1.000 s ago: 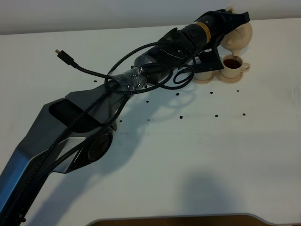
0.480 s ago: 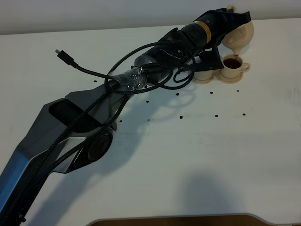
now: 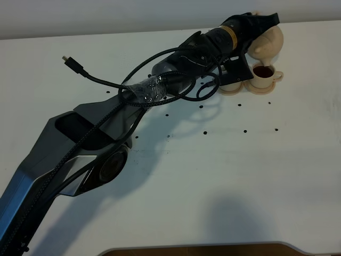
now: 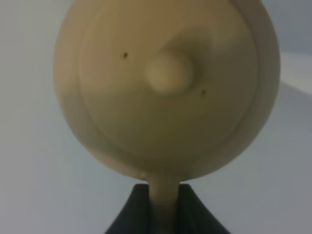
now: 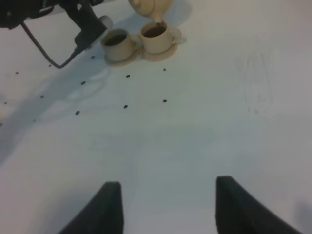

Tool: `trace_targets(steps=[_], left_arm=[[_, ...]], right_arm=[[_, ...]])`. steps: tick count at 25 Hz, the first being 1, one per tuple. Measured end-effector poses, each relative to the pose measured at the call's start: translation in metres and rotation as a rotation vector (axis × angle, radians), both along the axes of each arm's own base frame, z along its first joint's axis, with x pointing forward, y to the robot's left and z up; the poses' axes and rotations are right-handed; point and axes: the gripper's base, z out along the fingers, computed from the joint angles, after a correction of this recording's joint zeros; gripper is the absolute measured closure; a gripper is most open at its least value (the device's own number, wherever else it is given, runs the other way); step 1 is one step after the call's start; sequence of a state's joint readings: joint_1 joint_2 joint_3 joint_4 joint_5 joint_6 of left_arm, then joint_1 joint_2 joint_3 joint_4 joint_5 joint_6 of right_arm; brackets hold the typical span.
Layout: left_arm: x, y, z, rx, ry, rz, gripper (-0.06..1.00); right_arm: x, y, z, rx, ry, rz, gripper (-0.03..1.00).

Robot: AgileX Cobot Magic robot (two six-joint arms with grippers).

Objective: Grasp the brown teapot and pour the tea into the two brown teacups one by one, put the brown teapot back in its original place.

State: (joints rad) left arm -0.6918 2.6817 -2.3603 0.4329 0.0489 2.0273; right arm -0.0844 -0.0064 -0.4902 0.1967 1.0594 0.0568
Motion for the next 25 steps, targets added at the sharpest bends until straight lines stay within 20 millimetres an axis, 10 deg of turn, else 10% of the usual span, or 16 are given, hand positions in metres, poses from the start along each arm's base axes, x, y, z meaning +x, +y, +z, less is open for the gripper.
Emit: trace_targets(steps=[25], left_arm=[[0.002, 0.036, 0.047, -0.433, 0.481, 0.503, 0.81]], right_arm=[[0.000, 0.000, 0.000, 0.000, 0.000, 0.000, 0.52]])
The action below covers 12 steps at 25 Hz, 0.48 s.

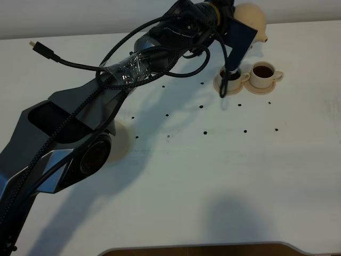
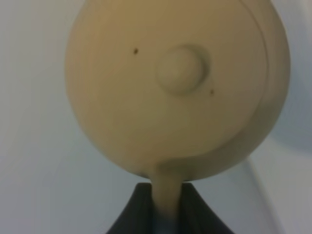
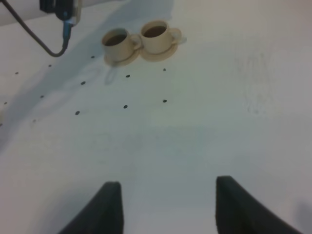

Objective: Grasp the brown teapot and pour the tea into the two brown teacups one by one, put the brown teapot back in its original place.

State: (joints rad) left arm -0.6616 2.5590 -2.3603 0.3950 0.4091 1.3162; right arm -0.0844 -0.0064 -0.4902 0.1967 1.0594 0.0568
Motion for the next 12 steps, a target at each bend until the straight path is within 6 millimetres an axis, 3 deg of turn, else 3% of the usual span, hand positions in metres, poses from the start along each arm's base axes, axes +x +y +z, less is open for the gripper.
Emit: trace_targets(steps=[6, 12], left_arm=[[-0.019, -0.009, -0.007, -0.092, 0.220, 0.133, 0.81], [-0.046, -0.015, 0.007, -0.184, 0.475, 0.224, 0.81]], right_arm=[[0.000, 0.000, 0.000, 0.000, 0.000, 0.000, 0.52], [0.000, 0.000, 0.000, 0.000, 0.000, 0.000, 0.52]])
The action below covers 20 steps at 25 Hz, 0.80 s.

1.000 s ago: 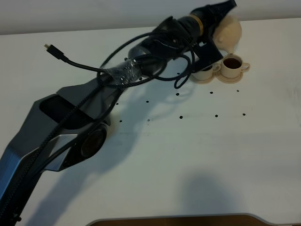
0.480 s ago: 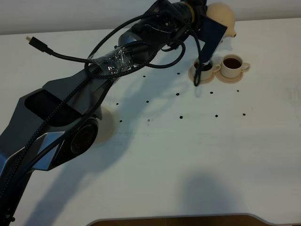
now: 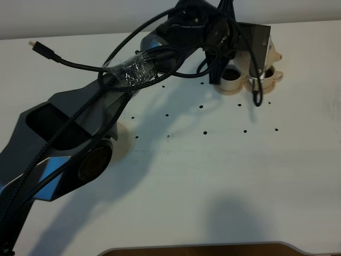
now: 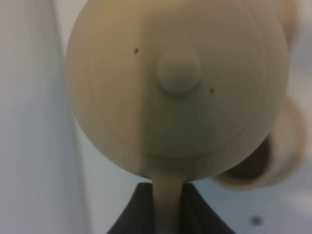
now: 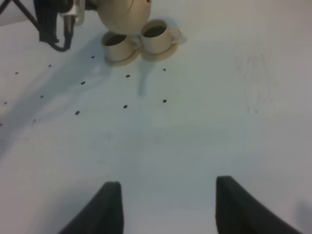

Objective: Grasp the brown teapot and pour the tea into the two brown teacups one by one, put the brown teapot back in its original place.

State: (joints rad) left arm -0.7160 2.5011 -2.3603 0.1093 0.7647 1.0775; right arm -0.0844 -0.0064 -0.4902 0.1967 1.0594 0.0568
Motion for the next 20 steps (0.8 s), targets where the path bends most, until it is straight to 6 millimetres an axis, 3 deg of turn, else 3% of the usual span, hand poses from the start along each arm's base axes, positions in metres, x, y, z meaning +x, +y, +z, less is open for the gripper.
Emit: trace_targets(steps=[6, 20], left_arm=[[-0.020, 0.002, 0.016, -0.030, 0.181, 0.143, 0.81], [-0.044, -0.002, 0.003, -0.044, 0.428, 0.437, 0.81]], right_arm=[[0.000, 0.000, 0.000, 0.000, 0.000, 0.000, 0.52], [0.000, 0.000, 0.000, 0.000, 0.000, 0.000, 0.52]])
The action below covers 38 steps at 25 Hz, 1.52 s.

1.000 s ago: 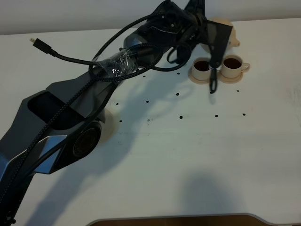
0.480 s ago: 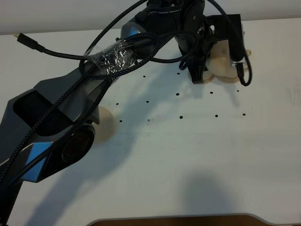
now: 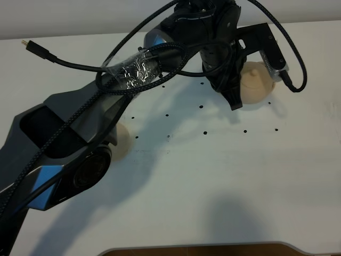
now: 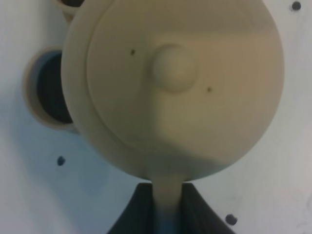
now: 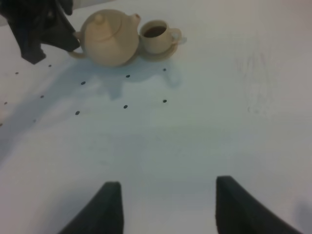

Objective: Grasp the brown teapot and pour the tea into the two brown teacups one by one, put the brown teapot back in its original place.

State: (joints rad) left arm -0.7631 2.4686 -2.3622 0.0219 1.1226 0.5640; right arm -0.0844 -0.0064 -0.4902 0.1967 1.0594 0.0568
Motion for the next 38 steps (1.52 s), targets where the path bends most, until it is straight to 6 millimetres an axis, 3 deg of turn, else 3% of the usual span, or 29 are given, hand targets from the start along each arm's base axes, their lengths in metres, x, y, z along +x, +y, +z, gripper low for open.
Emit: trace_targets(steps=[6, 15, 18, 21, 27, 33, 38], left_arm=[[0.001, -0.005, -0.021, -0.003, 0.033, 0.066, 0.81], [0.000, -0.010, -0.022, -0.037, 0.034, 0.104, 0.81], [-0.004, -0.007, -0.013, -0.025, 0.050, 0.116, 0.81], [-0.008, -0.001, 0.012, -0.028, 0.040, 0.143, 0.81], [-0.003, 0.022, 0.054, -0.075, -0.003, 0.314, 0.81], [0.012, 0.057, 0.061, -0.080, 0.024, 0.468, 0.81], [0.006, 0.101, 0.071, -0.037, 0.065, 0.581, 0.81]], right_arm=[[0.000, 0.000, 0.000, 0.000, 0.000, 0.000, 0.52], [0.000, 0.000, 0.000, 0.000, 0.000, 0.000, 0.52], [0.000, 0.000, 0.000, 0.000, 0.000, 0.000, 0.52], [0.000, 0.000, 0.000, 0.000, 0.000, 0.000, 0.52], [0.000, 0.000, 0.000, 0.000, 0.000, 0.000, 0.52], [0.000, 0.000, 0.000, 0.000, 0.000, 0.000, 0.52], [0.000, 0.000, 0.000, 0.000, 0.000, 0.000, 0.52]])
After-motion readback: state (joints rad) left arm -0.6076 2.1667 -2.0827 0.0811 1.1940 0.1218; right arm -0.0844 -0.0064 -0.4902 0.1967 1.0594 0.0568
